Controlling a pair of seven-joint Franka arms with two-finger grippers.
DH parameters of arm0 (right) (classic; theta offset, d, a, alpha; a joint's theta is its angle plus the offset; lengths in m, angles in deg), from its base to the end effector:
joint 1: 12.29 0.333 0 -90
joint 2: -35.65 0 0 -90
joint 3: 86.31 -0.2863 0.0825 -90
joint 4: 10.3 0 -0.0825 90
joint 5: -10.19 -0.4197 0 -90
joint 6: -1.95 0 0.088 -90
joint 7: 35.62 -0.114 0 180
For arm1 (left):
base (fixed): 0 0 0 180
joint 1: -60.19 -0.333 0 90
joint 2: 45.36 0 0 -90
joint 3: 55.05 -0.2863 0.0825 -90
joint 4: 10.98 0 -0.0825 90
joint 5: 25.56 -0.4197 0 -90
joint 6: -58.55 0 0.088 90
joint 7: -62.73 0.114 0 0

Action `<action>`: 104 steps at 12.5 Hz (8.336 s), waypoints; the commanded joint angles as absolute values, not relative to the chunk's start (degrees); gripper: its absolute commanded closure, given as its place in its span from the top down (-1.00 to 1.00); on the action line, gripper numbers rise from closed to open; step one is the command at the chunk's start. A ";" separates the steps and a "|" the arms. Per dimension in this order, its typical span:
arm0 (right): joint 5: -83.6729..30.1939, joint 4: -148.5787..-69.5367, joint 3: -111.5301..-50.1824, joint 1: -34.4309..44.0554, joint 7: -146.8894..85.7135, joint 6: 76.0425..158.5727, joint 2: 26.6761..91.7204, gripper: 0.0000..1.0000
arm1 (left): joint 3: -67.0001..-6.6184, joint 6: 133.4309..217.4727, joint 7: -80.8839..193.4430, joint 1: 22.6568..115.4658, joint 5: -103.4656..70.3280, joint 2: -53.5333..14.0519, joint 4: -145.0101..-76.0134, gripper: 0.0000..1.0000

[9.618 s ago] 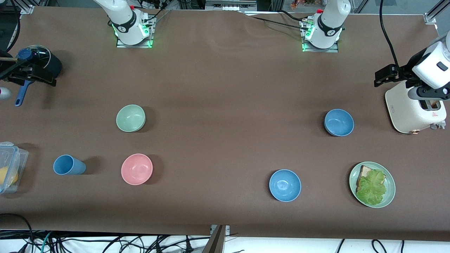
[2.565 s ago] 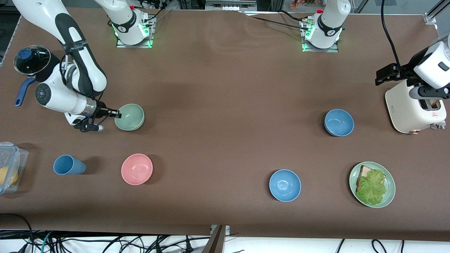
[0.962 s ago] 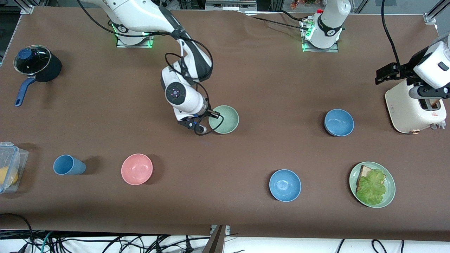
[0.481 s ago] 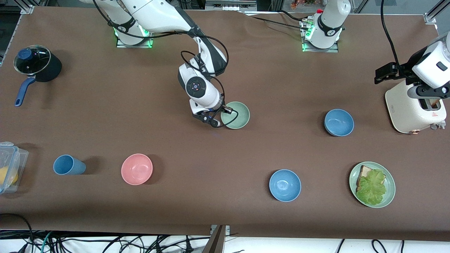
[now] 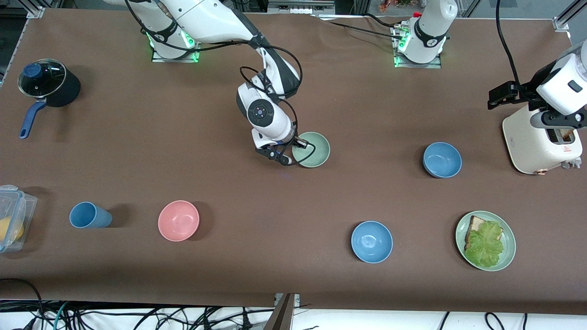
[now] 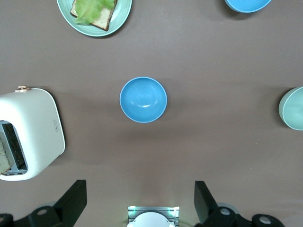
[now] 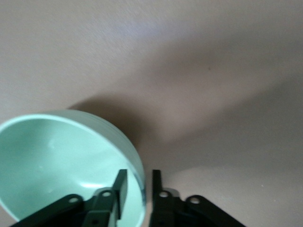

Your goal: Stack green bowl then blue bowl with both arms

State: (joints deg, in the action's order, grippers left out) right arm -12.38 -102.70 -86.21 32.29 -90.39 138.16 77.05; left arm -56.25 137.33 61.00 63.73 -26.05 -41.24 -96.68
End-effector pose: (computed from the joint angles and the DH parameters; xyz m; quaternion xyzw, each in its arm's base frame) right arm 0.4986 0.4981 0.1529 -0.9642 0.2255 0.0916 0.1050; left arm 0.5864 -0.0232 0.5677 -0.9953 0.0048 0.0959 0.0084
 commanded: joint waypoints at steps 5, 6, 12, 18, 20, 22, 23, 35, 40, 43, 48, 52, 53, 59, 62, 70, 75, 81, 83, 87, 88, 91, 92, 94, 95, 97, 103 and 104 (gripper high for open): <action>-6.34 -86.79 -84.11 26.14 -82.94 117.30 76.70 1.00 | -55.93 136.25 60.62 63.79 -26.79 -41.05 -95.44 1.00; -6.24 -86.16 -84.11 24.03 -77.95 114.74 75.12 1.00 | -56.01 136.25 60.62 63.79 -26.79 -40.97 -95.35 1.00; -5.46 -86.06 -80.00 11.71 -48.49 103.13 68.09 1.00 | -56.01 136.34 60.62 63.79 -26.79 -40.97 -95.35 1.00; -3.96 -86.15 -66.54 10.92 -38.26 94.95 59.83 1.00 | -56.01 136.34 60.62 63.79 -26.79 -40.97 -95.35 1.00; -3.52 -86.06 -66.00 8.21 -38.26 90.74 57.54 1.00 | -55.93 136.34 60.62 63.88 -26.70 -41.06 -95.35 1.00; -3.17 -86.32 -66.44 4.17 -38.08 90.20 55.60 1.00 | -55.84 136.34 60.62 63.88 -26.70 -41.06 -95.35 1.00; -1.69 -86.76 -66.53 3.37 -37.12 89.50 54.55 1.00 | -55.84 136.34 60.62 63.88 -26.62 -41.06 -95.35 1.00; 7.55 -95.89 -75.48 -6.13 -27.62 90.10 43.92 1.00 | -55.84 136.25 60.62 63.88 -26.62 -41.06 -95.35 1.00; 11.33 -98.10 -79.27 -9.82 -27.27 90.46 40.67 1.00 | -56.01 136.25 60.62 63.88 -26.70 -41.06 -95.35 1.00; 13.78 -98.63 -79.36 -10.00 -26.75 91.07 40.13 1.00 | -56.28 136.34 60.62 63.79 -26.62 -40.97 -95.35 1.00; 14.24 -97.93 -79.28 -9.91 -26.13 91.07 41.09 1.00 | -57.24 137.21 61.32 63.44 -27.23 -38.61 -95.17 1.00; 14.41 -96.17 -79.19 -9.56 -25.69 90.54 42.41 1.00 | -58.04 143.07 64.46 56.71 -26.79 -33.31 -99.01 1.00; 14.15 -96.17 -79.10 -9.74 -25.69 90.63 42.41 1.00 | -57.95 149.02 69.36 54.67 -26.70 -34.45 -104.26 1.00; 14.06 -95.82 -79.19 -9.56 -25.78 90.72 42.59 1.00 | -58.39 189.10 70.73 53.24 -26.79 -33.16 -138.30 1.00; 14.06 -95.82 -79.27 -9.39 -25.78 90.81 42.59 1.00 | -58.30 192.32 70.55 53.33 -26.62 -31.57 -140.79 0.98; 14.06 -95.73 -79.27 -9.03 -25.78 91.07 42.59 1.00 | -58.30 198.65 65.89 54.21 -24.68 -25.59 -141.05 -1.00; 13.97 -95.82 -79.19 -9.21 -26.04 91.07 42.59 1.00 | -58.30 197.69 63.88 54.65 -24.59 -26.02 -140.70 -1.00; 13.97 -95.82 -79.19 -9.21 -26.04 91.07 42.59 1.00 | -57.77 194.34 61.85 54.91 -24.59 -30.42 -140.44 -1.00; 13.97 -95.82 -79.19 -9.21 -26.04 91.07 42.59 1.00 | -57.68 192.43 61.68 55.00 -24.51 -31.38 -140.09 -1.00; 13.97 -95.82 -79.19 -9.21 -26.04 91.07 42.59 1.00 | -57.33 189.69 63.08 57.01 -19.88 -34.90 -139.73 -1.00; 13.97 -95.82 -79.19 -9.21 -26.04 91.07 42.59 1.00 | -57.33 188.64 62.47 59.72 -16.54 -35.08 -139.47 -1.00; 13.97 -95.82 -79.19 -9.30 -26.04 91.07 42.59 1.00 | -57.33 184.34 59.14 66.75 -8.45 -33.86 -135.01 -1.00; 13.97 -95.82 -79.19 -9.30 -26.04 91.07 42.59 1.00 | -57.25 183.02 58.08 69.56 -6.33 -32.46 -132.90 -1.00; 13.97 -95.82 -79.19 -9.30 -26.04 91.07 42.59 1.00 | -57.24 182.92 55.80 74.58 -0.37 -30.25 -131.65 -1.00; 13.89 -95.82 -79.19 -9.30 -26.04 91.16 42.59 1.00 | -56.55 182.92 55.35 76.43 3.32 -29.29 -130.00 -1.00; 13.89 -95.82 -79.19 -9.38 -26.04 91.16 42.59 1.00 | -52.43 182.83 55.09 77.23 5.90 -27.79 -128.49 -1.00; 13.89 -95.82 -79.10 -9.65 -26.04 91.16 42.59 1.00 | -49.51 183.27 44.91 82.94 6.17 -22.52 -121.38 -1.00; 13.89 -95.82 -79.10 -9.65 -26.04 91.16 42.59 1.00 | -49.51 183.27 42.54 84.17 5.73 -20.86 -119.54 -1.00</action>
State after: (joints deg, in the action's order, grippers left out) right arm 13.43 -96.74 -78.77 -9.09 -26.47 91.26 42.26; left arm -48.92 184.18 45.67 81.87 5.06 -24.30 -123.79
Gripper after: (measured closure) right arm 0.000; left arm 0.943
